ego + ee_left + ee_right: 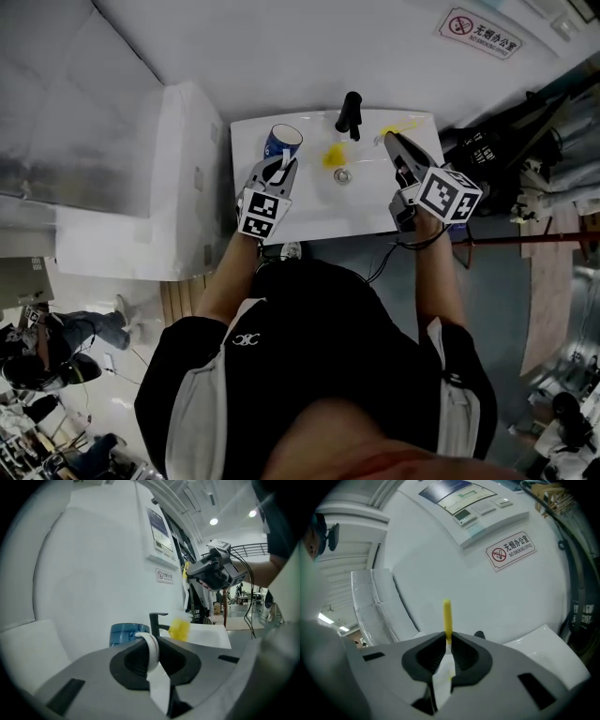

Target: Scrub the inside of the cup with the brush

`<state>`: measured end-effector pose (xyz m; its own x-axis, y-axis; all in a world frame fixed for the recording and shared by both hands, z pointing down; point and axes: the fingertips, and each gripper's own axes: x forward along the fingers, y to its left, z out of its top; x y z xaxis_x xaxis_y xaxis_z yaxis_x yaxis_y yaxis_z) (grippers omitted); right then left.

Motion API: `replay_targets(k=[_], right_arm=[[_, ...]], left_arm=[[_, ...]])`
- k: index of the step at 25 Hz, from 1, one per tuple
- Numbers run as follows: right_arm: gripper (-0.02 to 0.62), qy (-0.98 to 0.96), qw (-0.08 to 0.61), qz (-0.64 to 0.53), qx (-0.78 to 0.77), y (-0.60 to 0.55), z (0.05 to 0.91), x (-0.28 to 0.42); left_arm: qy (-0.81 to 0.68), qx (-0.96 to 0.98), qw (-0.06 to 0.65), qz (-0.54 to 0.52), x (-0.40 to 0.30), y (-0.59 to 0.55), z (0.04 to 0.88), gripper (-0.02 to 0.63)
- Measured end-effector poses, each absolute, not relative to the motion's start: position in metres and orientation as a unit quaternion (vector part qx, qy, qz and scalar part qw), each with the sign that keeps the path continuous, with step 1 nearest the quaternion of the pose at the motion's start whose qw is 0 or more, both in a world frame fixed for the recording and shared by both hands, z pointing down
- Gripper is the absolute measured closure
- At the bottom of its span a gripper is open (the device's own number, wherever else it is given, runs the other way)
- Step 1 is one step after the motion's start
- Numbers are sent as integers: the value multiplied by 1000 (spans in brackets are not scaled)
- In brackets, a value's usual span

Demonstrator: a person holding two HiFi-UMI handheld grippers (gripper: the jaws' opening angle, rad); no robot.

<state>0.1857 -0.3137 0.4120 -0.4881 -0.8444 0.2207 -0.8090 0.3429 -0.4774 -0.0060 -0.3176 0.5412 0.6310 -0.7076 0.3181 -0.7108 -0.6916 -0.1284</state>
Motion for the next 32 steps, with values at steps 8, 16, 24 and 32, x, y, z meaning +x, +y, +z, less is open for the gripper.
replay_targets(k=[8,16,24,32], right_arm=[[552,801,3,-271,-534,-310,459,178],[552,800,-14,-273,-534,-308,478,166],[552,801,-14,-270,-534,-311,480,164],[552,799,-14,-269,-538,-311,480,164]], left_arm=[[-388,905,-1,174,-2,-316,528,557],[-392,907,14,154,-4,-319,515,557],[-392,909,21,141,-6,-321,512,557],[-392,909,27,137,-7,-320,514,557]])
